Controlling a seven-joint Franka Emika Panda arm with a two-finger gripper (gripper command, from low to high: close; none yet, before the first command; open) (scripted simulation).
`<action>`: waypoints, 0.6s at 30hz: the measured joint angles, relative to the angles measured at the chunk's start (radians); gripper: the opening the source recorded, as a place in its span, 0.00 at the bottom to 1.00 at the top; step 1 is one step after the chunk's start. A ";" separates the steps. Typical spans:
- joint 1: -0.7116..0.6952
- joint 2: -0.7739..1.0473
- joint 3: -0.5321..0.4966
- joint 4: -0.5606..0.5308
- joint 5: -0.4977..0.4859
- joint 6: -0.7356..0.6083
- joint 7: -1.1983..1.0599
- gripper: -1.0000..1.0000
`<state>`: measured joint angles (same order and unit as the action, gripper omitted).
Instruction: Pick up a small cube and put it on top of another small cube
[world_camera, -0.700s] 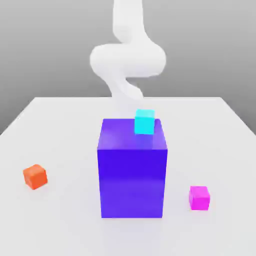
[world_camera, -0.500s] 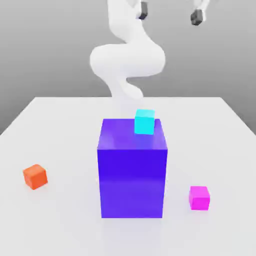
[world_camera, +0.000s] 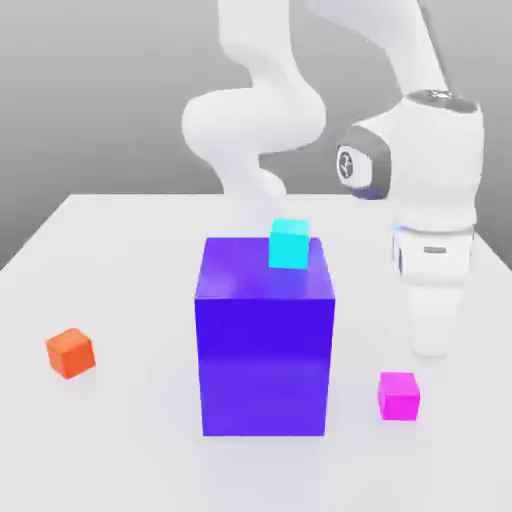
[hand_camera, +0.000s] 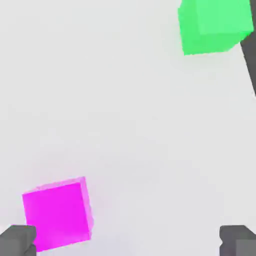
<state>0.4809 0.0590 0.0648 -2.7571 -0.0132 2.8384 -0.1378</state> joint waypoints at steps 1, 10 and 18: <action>0.003 0.036 -0.002 -0.002 -0.010 0.027 -0.006 0.50; 0.033 0.245 -0.040 0.029 -0.054 0.193 0.013 0.00; 0.016 0.127 -0.018 0.006 -0.032 0.097 -0.004 0.00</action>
<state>0.4973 0.1861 0.0470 -2.7508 -0.0454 2.9350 -0.1417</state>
